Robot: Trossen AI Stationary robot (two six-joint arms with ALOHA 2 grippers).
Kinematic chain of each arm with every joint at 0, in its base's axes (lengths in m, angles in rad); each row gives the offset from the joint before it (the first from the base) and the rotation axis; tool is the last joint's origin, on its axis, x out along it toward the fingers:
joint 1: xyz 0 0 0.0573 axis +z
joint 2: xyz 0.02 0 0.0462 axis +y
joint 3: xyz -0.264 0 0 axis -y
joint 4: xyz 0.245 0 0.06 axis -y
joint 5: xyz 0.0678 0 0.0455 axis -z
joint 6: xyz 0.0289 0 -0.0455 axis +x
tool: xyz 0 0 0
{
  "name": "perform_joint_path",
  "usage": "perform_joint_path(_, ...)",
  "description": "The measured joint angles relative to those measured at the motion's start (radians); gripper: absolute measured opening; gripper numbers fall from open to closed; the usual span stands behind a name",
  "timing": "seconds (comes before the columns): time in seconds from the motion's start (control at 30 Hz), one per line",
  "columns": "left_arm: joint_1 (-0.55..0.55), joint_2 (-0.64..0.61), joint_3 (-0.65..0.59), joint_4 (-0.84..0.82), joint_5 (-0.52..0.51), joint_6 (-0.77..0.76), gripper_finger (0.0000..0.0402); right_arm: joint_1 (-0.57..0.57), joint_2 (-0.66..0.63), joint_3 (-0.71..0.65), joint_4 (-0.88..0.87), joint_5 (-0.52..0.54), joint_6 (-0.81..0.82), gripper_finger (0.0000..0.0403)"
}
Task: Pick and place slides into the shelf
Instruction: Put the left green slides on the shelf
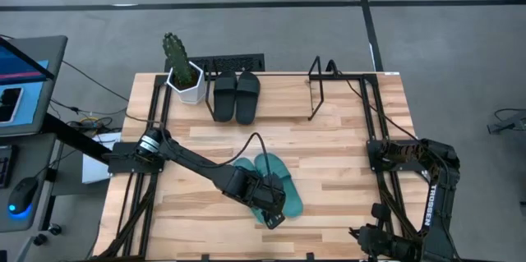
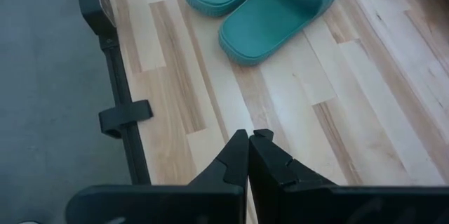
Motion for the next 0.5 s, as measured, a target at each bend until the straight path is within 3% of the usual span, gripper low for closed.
perform_joint_path(0.33, -0.027, 0.001, 0.000, 0.005, 0.009, -0.028, 0.0176, 0.000, 0.000, 0.000, 0.000, 0.000, 0.000, 0.0000)
perform_joint_path(0.5, -0.051, 0.072, 0.001, 0.046, 0.050, -0.040, 0.0176, 0.000, 0.000, 0.000, -0.001, 0.000, 0.000, 0.0000)
